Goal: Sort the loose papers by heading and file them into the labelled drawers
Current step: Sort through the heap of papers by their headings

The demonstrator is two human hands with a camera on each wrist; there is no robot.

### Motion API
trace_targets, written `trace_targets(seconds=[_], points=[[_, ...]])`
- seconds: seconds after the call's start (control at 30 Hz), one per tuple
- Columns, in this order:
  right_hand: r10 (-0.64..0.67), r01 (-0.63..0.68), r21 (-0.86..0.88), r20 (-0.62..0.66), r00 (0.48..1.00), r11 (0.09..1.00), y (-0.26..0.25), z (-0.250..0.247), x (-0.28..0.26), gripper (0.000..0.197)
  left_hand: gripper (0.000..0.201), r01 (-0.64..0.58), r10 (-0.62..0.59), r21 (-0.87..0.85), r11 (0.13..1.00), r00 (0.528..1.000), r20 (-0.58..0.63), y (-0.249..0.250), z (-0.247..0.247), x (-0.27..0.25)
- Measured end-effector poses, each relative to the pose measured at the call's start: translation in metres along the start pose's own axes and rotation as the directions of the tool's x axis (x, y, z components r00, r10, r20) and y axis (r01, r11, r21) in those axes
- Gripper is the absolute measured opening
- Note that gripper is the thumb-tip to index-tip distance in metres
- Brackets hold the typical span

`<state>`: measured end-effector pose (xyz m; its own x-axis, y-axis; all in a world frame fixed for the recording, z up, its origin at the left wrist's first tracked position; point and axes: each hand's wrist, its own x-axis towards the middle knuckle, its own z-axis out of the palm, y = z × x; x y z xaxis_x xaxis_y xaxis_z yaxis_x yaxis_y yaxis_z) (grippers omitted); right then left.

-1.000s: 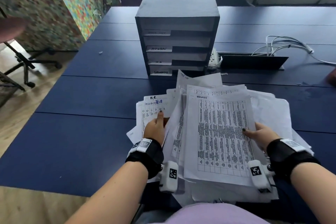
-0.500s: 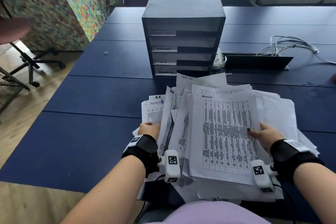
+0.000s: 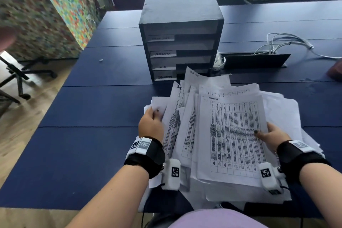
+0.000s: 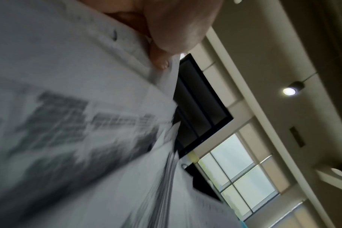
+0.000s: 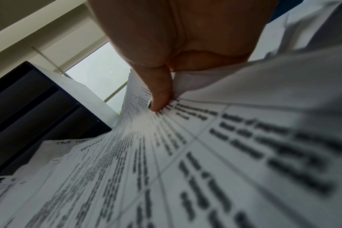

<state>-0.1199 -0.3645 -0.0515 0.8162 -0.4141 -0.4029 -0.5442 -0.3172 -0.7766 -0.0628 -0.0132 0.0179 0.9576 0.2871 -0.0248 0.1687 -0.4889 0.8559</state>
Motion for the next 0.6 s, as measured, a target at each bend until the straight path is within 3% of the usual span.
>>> trace_targets(seconds=[0.17,0.37,0.43,0.5,0.53,0.6], points=[[0.009,-0.007,0.043,-0.032,0.999,0.999,0.001,0.002,-0.003,0.029,0.018,-0.232,0.231,0.008,0.973,0.965,-0.122,0.023,-0.028,0.027],[0.002,0.001,0.05,-0.046,0.999,0.999,0.011,0.003,0.001,0.022,0.023,-0.447,0.391,-0.094,0.889,0.851,-0.35,0.073,-0.075,0.044],[-0.002,0.005,0.055,-0.049,0.999,0.998,0.01,0.003,0.0,0.024,0.012,-0.515,0.436,-0.25,0.82,0.845,-0.31,0.092,-0.08,0.035],[0.012,-0.009,0.046,-0.054,0.998,0.999,0.011,0.003,0.001,0.026,0.021,-0.511,0.481,-0.436,0.741,0.857,-0.185,0.102,-0.074,0.023],[0.009,-0.007,0.045,-0.051,0.999,0.999,0.011,0.003,0.001,0.026,0.025,-0.494,0.525,-0.473,0.73,0.848,-0.077,0.101,-0.069,0.016],[0.014,-0.013,0.022,-0.047,0.999,1.0,0.015,0.002,0.005,0.025,0.025,-0.46,0.589,-0.457,0.761,0.785,0.19,0.09,-0.055,0.007]])
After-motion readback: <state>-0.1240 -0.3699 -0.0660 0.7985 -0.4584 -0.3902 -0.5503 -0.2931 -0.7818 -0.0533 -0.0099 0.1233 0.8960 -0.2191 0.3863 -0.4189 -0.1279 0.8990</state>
